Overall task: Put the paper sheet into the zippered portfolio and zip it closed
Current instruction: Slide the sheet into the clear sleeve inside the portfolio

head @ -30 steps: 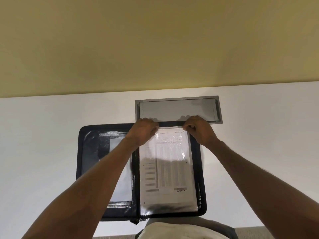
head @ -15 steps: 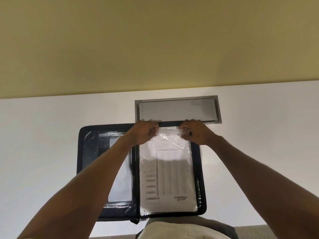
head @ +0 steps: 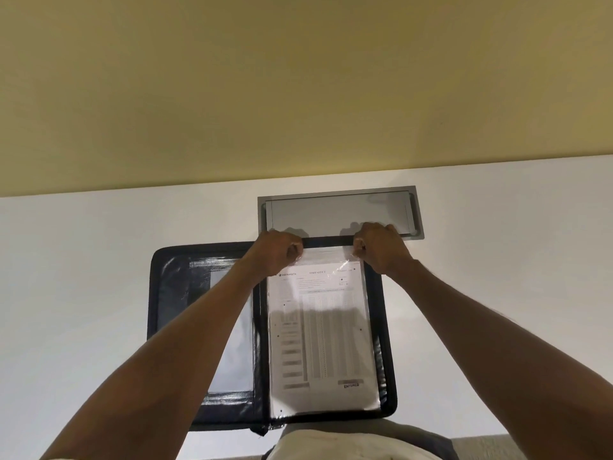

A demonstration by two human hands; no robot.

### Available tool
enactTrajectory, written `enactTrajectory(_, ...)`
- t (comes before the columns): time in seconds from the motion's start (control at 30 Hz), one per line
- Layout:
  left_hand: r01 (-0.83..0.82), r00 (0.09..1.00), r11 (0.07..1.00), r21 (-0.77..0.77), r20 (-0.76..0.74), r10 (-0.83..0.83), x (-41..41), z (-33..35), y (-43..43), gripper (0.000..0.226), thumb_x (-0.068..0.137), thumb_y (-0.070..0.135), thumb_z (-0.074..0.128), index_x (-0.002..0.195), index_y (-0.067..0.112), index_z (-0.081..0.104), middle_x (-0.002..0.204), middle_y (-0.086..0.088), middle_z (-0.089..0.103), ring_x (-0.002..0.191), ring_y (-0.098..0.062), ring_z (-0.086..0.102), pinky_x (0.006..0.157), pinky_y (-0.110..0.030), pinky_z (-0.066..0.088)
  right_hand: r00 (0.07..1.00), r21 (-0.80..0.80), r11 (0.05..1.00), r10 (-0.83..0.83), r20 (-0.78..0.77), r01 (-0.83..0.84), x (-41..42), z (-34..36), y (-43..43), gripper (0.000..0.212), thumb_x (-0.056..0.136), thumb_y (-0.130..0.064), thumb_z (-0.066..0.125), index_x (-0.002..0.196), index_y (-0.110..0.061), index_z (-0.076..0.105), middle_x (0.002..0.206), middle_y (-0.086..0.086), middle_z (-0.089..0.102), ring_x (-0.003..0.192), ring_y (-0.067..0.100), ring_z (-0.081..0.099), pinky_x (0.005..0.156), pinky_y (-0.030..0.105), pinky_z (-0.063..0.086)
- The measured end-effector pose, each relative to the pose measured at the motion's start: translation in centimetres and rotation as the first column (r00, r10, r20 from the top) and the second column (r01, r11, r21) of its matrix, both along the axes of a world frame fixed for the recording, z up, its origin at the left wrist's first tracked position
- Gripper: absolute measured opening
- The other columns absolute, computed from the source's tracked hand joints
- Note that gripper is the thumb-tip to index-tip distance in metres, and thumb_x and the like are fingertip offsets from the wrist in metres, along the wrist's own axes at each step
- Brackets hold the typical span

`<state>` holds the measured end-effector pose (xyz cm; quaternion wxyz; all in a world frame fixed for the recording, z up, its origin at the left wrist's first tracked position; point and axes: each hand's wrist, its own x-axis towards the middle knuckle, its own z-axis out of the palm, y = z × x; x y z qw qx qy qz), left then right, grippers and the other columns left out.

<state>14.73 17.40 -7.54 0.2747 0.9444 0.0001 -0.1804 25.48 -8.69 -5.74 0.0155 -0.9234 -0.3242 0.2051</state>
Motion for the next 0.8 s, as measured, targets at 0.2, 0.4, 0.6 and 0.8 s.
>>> enactTrajectory(0.2,-0.006,0.999,0.993,0.116,0.037,0.001,-0.1,0.2,-2.2,0.013,0.099,0.022,0.064,0.102,0.026,0.075,0.102,0.004,0.075,0.096,-0.02,0.066,0.105,-0.042,0.043,0.974,-0.049,0.973,-0.226,0.012,0.227,-1.6,-0.3,0.3,0.014,0.091,-0.027,0.071,0.099,-0.016,0.07,0.091,0.002,0.073,0.087,0.021,0.07,0.083,0.034,0.056)
enactTrajectory(0.4,-0.018,0.977,0.994,0.104,0.212,-0.005,-1.0,0.8,-3.5,0.039,0.096,0.014,0.068,0.134,0.022,0.065,0.134,-0.004,0.066,0.122,-0.027,0.058,0.101,-0.042,0.046,0.925,0.083,0.939,-0.344,0.159,0.334,-5.2,-0.5,-0.7,0.031,0.081,-0.002,0.064,0.111,-0.008,0.064,0.104,0.012,0.067,0.094,0.032,0.065,0.073,0.04,0.05)
enactTrajectory(0.6,0.175,0.943,0.963,0.204,0.247,-0.223,-2.5,0.0,-3.5,0.04,0.099,0.026,0.06,0.139,0.028,0.063,0.155,0.0,0.049,0.139,-0.025,0.046,0.113,-0.047,0.037,0.993,0.156,0.985,-0.089,0.078,0.076,-16.0,-1.3,0.3,0.058,0.09,-0.025,0.067,0.143,-0.012,0.05,0.147,0.011,0.053,0.134,0.029,0.053,0.113,0.042,0.04)
enactTrajectory(0.8,-0.231,0.939,0.943,0.239,0.31,0.151,-5.6,0.9,-1.8,0.063,0.1,0.02,0.057,0.158,0.026,0.033,0.164,-0.009,0.033,0.15,-0.03,0.031,0.121,-0.053,0.029,0.995,0.096,0.991,-0.096,-0.031,0.099,-20.6,-3.2,-3.0,0.065,0.102,-0.031,0.04,0.16,-0.015,0.015,0.168,0.006,0.003,0.156,0.024,0.005,0.127,0.044,0.005)
